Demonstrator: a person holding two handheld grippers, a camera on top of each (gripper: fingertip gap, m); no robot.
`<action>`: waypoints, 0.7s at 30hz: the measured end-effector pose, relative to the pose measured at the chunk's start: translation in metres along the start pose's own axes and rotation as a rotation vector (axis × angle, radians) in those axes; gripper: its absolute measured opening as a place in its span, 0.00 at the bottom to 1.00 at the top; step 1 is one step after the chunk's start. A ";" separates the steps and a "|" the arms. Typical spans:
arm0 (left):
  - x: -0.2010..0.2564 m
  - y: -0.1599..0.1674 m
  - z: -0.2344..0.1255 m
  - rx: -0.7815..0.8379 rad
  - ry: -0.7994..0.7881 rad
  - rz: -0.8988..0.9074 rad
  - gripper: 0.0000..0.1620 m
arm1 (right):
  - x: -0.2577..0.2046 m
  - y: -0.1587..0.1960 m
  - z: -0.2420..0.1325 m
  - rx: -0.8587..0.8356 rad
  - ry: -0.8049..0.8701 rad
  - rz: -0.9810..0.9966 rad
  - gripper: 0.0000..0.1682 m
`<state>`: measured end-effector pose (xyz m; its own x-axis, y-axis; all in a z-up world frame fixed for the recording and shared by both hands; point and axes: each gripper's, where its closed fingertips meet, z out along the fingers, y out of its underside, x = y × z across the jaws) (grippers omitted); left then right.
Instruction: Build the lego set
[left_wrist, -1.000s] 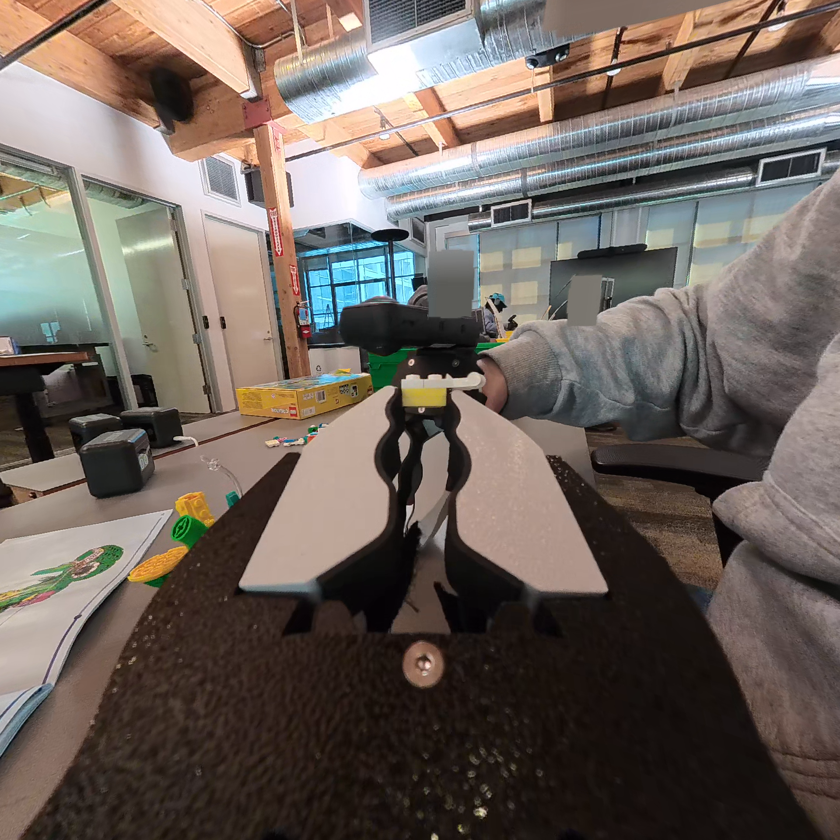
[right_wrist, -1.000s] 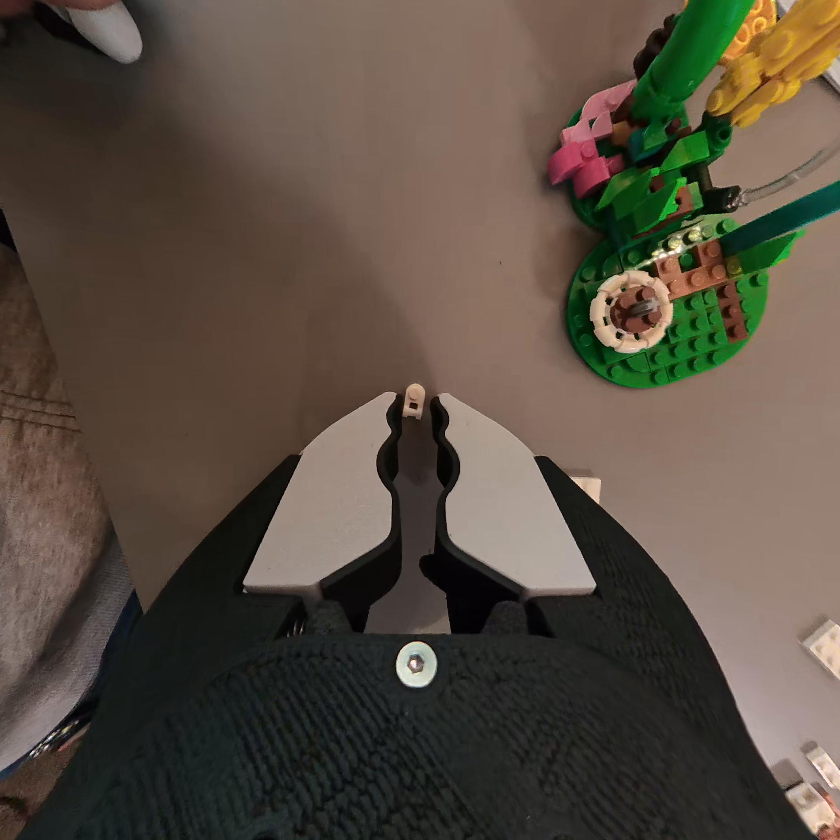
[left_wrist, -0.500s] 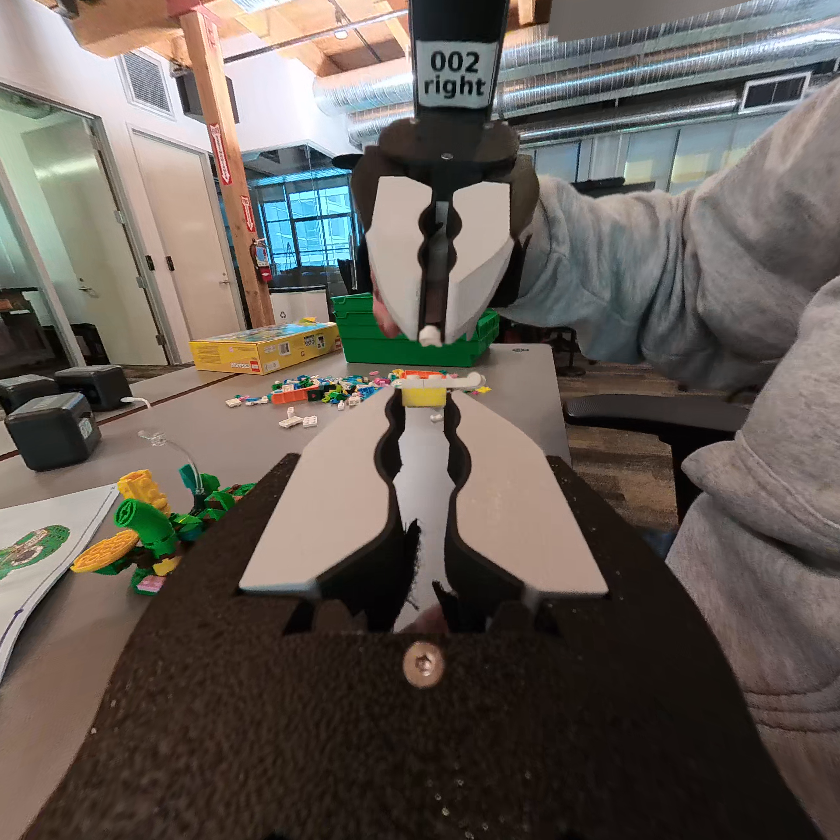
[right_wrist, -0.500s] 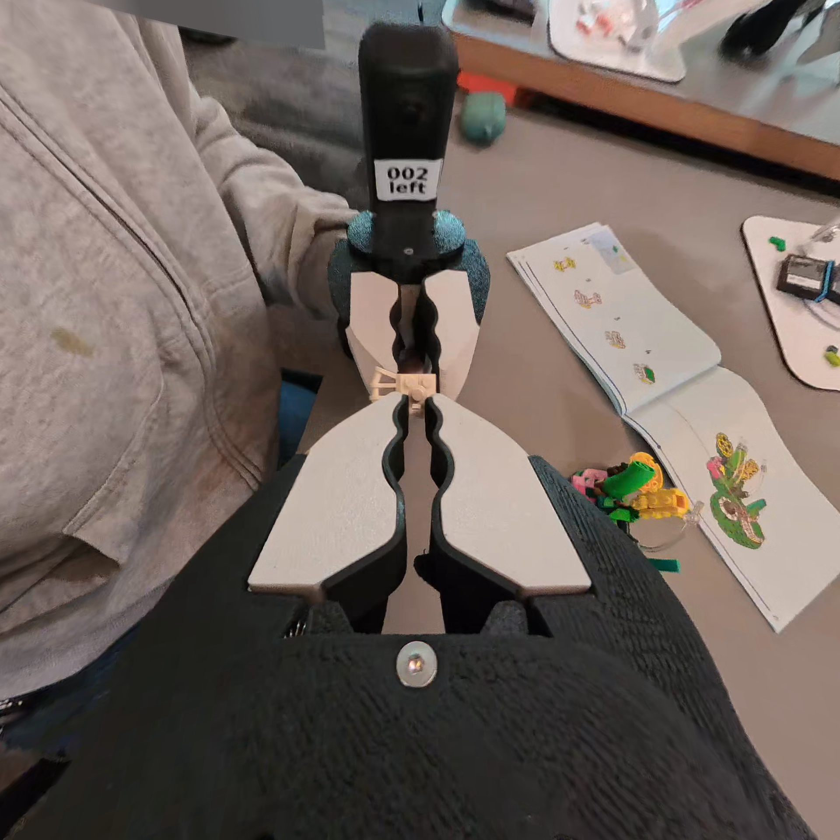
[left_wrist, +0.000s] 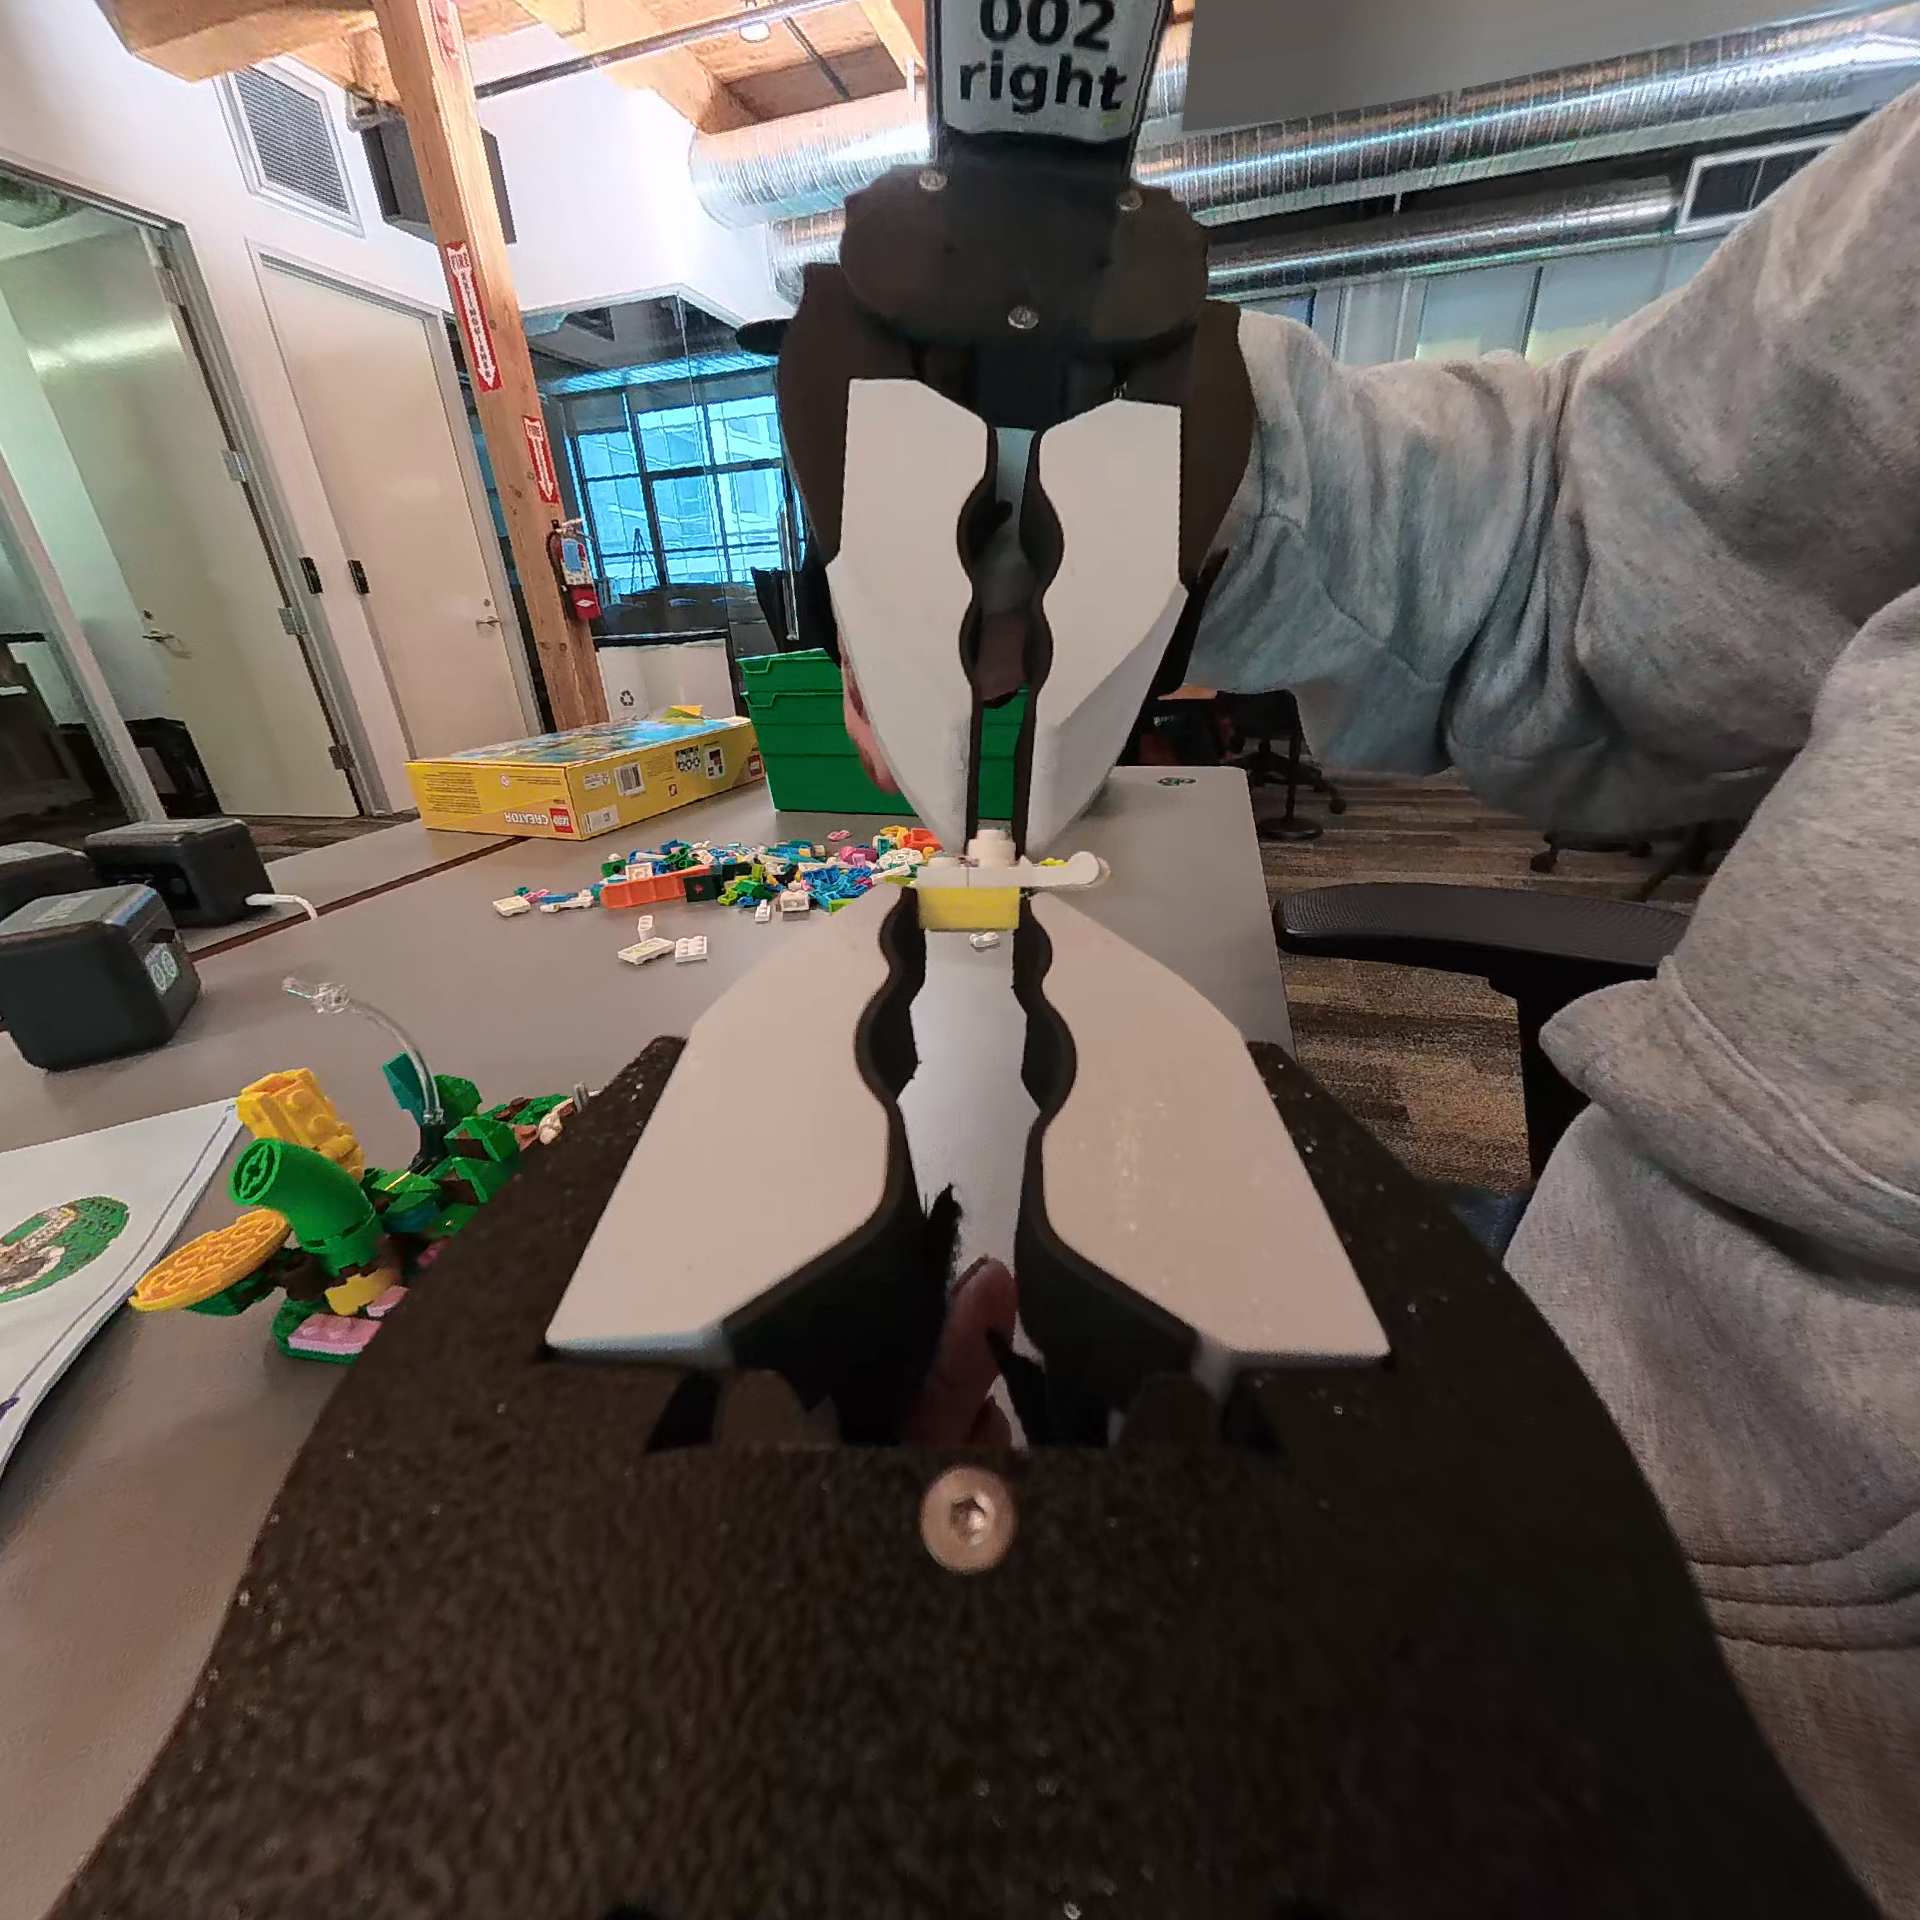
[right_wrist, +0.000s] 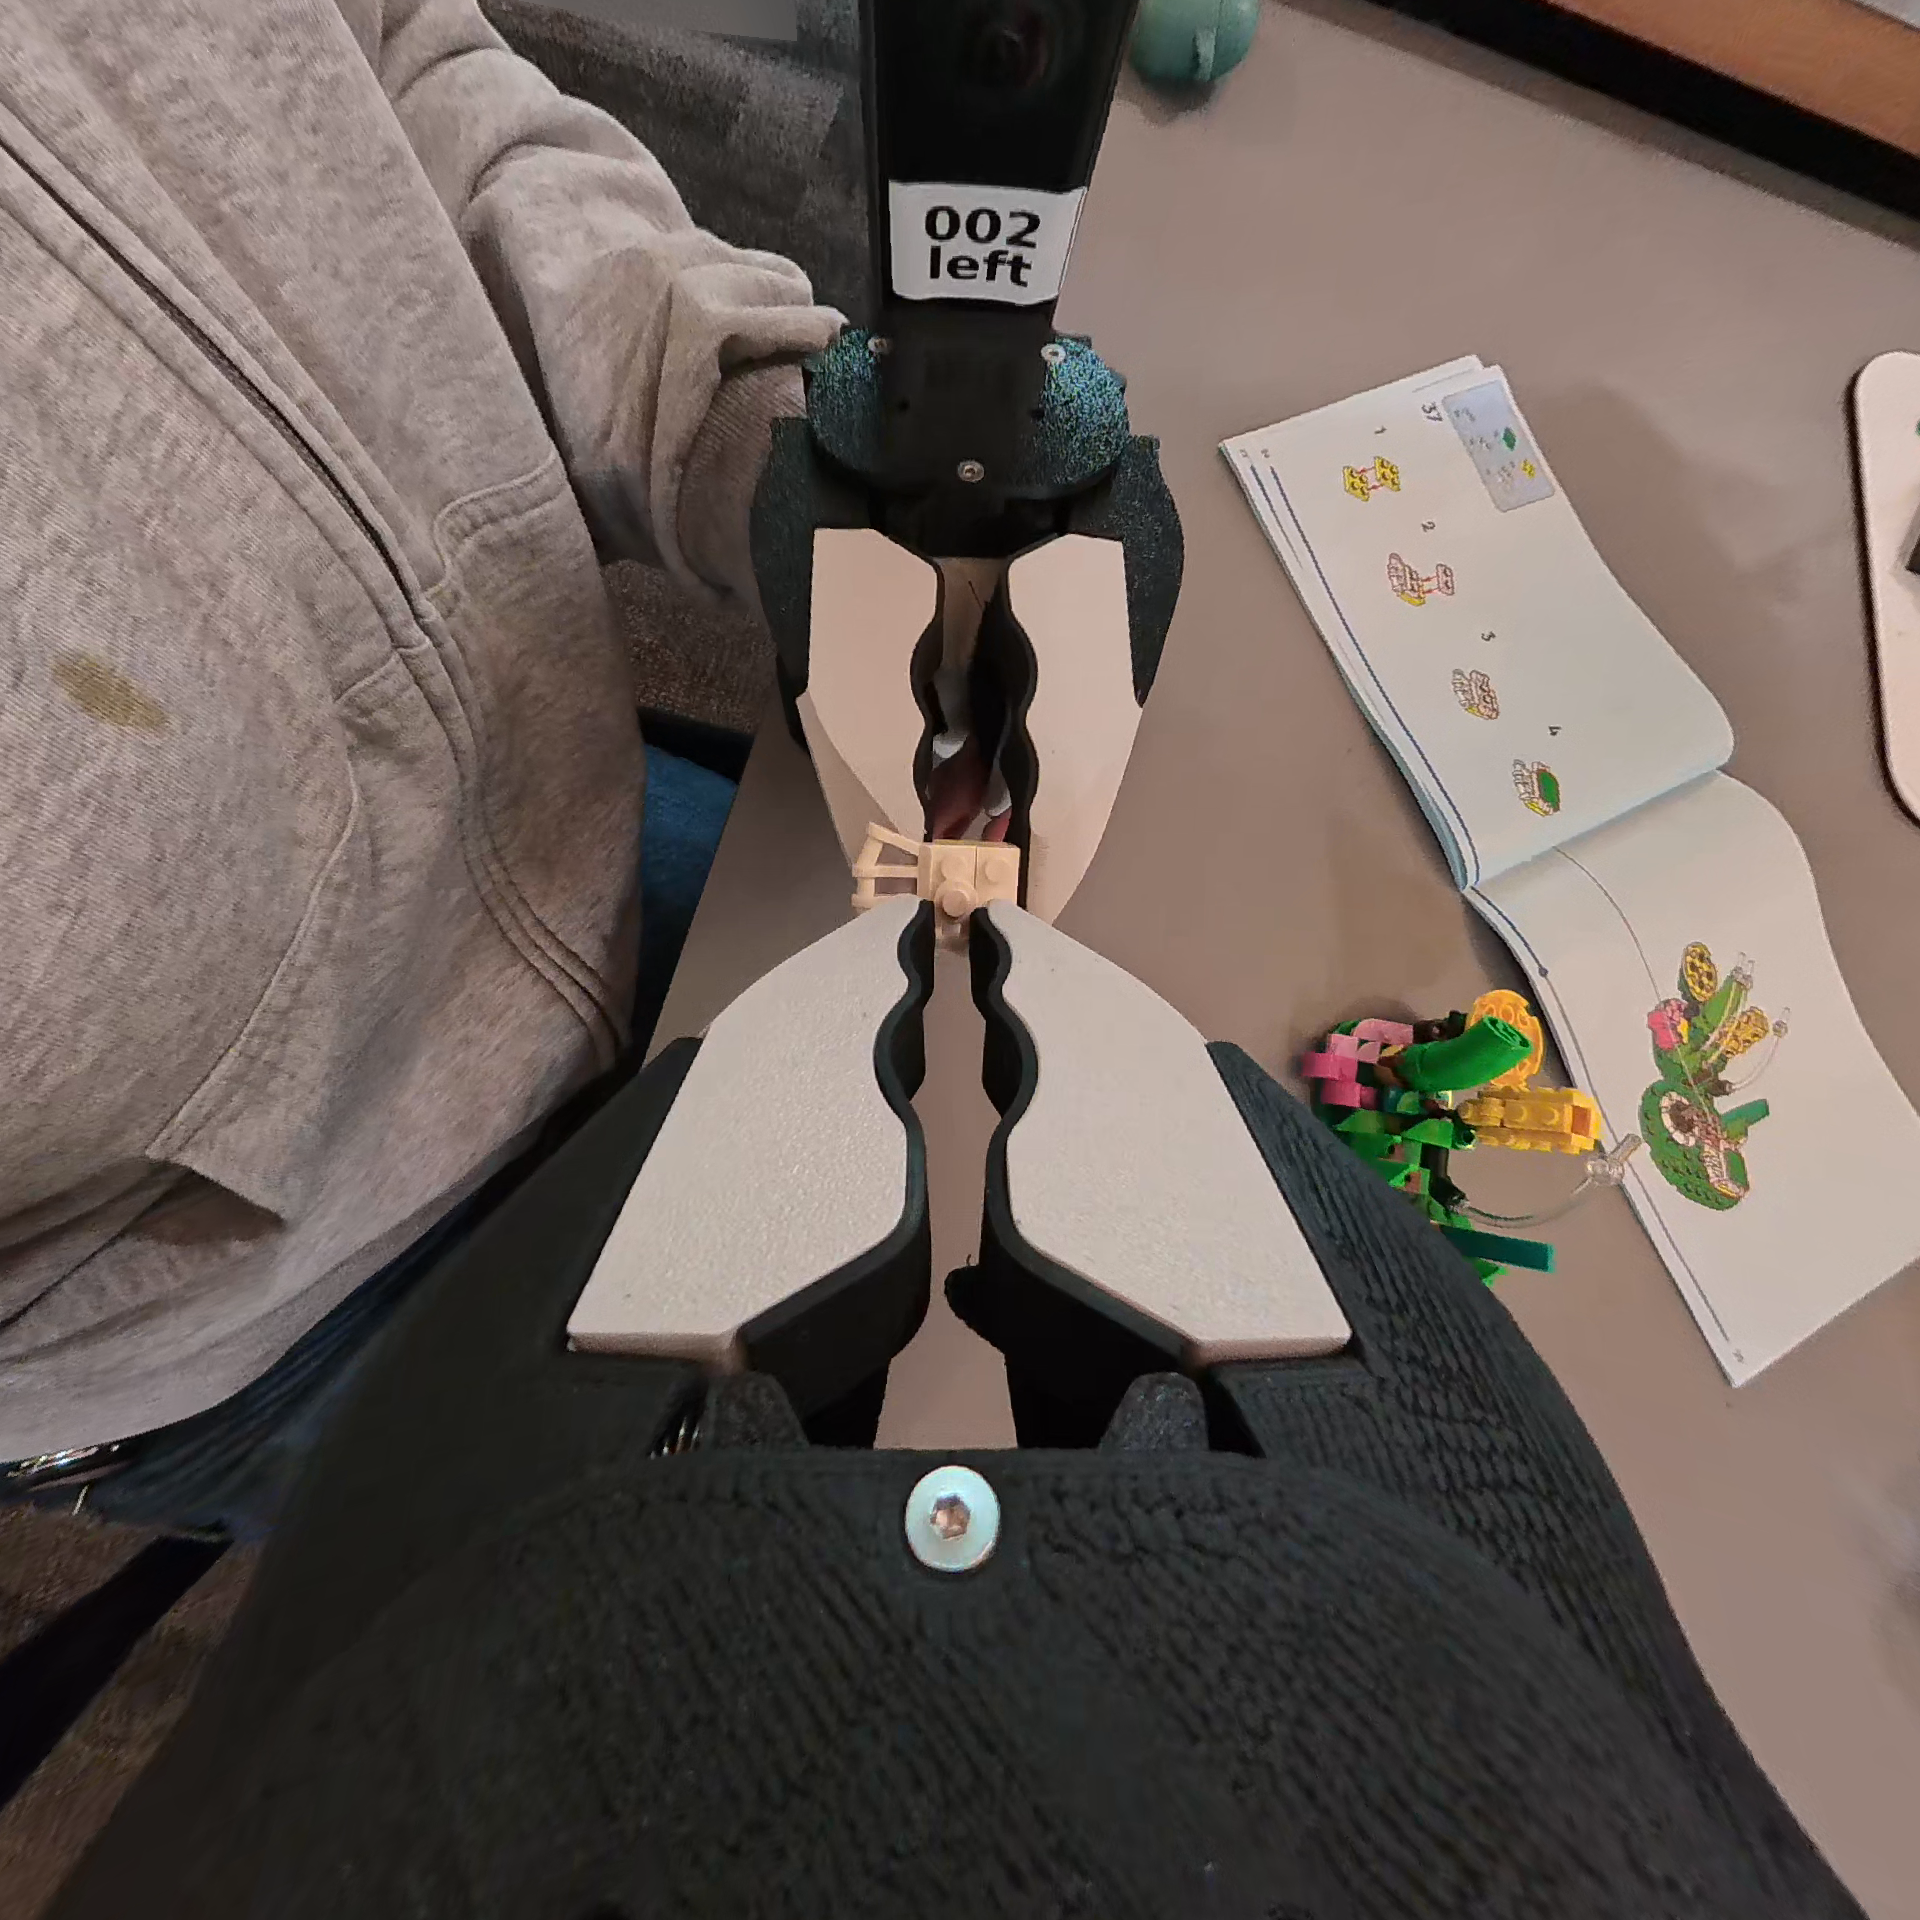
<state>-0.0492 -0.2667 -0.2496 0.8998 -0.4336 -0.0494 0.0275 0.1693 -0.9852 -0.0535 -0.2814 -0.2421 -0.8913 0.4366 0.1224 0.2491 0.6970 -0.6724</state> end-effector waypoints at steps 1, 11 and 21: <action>0.000 0.000 0.000 -0.001 0.000 0.003 0.10 | 0.000 0.001 0.000 -0.007 -0.006 0.003 0.03; 0.000 0.000 -0.001 0.003 -0.001 0.007 0.10 | -0.001 0.002 0.000 -0.054 -0.009 0.025 0.03; 0.006 0.001 0.000 -0.006 0.032 0.030 0.10 | -0.008 0.004 0.000 -0.065 -0.069 0.034 0.03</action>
<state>-0.0433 -0.2690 -0.2506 0.8858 -0.4565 -0.0840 -0.0017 0.1776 -0.9841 -0.0458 -0.2822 -0.2461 -0.9054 0.4218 0.0478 0.3019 0.7191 -0.6259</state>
